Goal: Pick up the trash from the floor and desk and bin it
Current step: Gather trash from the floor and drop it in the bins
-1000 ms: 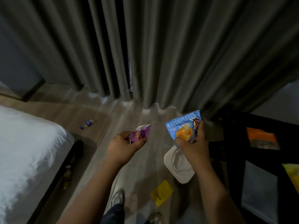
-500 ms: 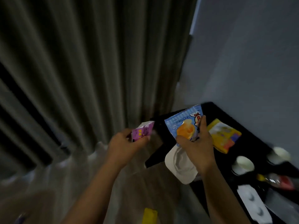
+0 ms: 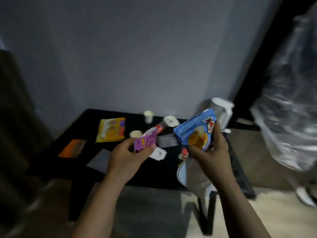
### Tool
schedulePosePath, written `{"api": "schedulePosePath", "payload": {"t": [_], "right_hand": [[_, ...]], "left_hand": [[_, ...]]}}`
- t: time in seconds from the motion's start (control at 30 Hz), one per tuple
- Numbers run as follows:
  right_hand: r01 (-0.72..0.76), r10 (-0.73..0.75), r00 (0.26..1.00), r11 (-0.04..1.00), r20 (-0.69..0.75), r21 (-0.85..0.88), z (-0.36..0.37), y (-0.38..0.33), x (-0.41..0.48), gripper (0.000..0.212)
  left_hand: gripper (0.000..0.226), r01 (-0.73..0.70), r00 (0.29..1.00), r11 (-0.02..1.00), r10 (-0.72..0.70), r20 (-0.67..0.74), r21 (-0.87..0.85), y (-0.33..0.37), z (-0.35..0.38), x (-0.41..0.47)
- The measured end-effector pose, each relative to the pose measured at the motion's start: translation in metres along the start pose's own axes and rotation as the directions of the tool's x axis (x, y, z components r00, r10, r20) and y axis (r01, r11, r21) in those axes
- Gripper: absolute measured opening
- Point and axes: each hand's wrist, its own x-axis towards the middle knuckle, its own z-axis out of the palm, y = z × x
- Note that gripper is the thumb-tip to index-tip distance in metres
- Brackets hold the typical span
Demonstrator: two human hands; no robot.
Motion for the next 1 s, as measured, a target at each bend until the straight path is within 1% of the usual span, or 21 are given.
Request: {"api": "schedulePosePath", "payload": {"t": [0.1, 0.2, 0.33, 0.43, 0.5, 0.6, 0.7, 0.9, 1.0], "right_hand": [[-0.051, 0.046, 0.981, 0.998, -0.186, -0.025, -0.071, 0.019, -0.014, 0.104], [-0.116, 0.087, 0.925, 0.992, -0.369, -0.058, -0.138, 0.042, -0.034, 0.112], [-0.177, 0.125, 0.843, 0.983, -0.523, -0.051, -0.227, 0.077, -0.064, 0.113], [-0.222, 0.144, 0.772, 0.974, -0.619, -0.051, -0.296, 0.102, -0.091, 0.116], [-0.238, 0.148, 0.719, 0.970, -0.679, -0.041, -0.342, 0.119, -0.110, 0.116], [-0.277, 0.158, 0.640, 0.960, -0.752, -0.034, -0.405, 0.142, -0.139, 0.116], [-0.321, 0.178, 0.572, 0.947, -0.801, -0.019, -0.458, 0.161, -0.170, 0.116], [-0.392, 0.248, 0.403, 0.917, -0.881, 0.078, -0.540, 0.188, -0.225, 0.115], [-0.443, 0.273, 0.311, 0.889, -0.910, 0.116, -0.571, 0.203, -0.245, 0.114]], "left_hand": [[0.023, -0.077, 0.980, 0.997, 0.075, 0.185, 0.008, 0.031, 0.064, -0.008], [0.024, -0.145, 0.922, 0.988, 0.153, 0.356, -0.049, 0.061, 0.129, -0.026], [0.032, -0.200, 0.837, 0.978, 0.203, 0.509, -0.061, 0.097, 0.217, -0.063], [0.031, -0.216, 0.780, 0.971, 0.236, 0.580, -0.105, 0.120, 0.285, -0.102], [0.029, -0.241, 0.733, 0.957, 0.287, 0.616, -0.159, 0.136, 0.328, -0.132], [0.040, -0.273, 0.679, 0.942, 0.332, 0.654, -0.195, 0.158, 0.391, -0.173], [0.048, -0.278, 0.633, 0.941, 0.332, 0.699, -0.195, 0.172, 0.450, -0.210], [0.049, -0.320, 0.465, 0.923, 0.348, 0.814, -0.212, 0.198, 0.549, -0.281], [0.057, -0.296, 0.383, 0.927, 0.337, 0.860, -0.232, 0.210, 0.594, -0.311]]}}
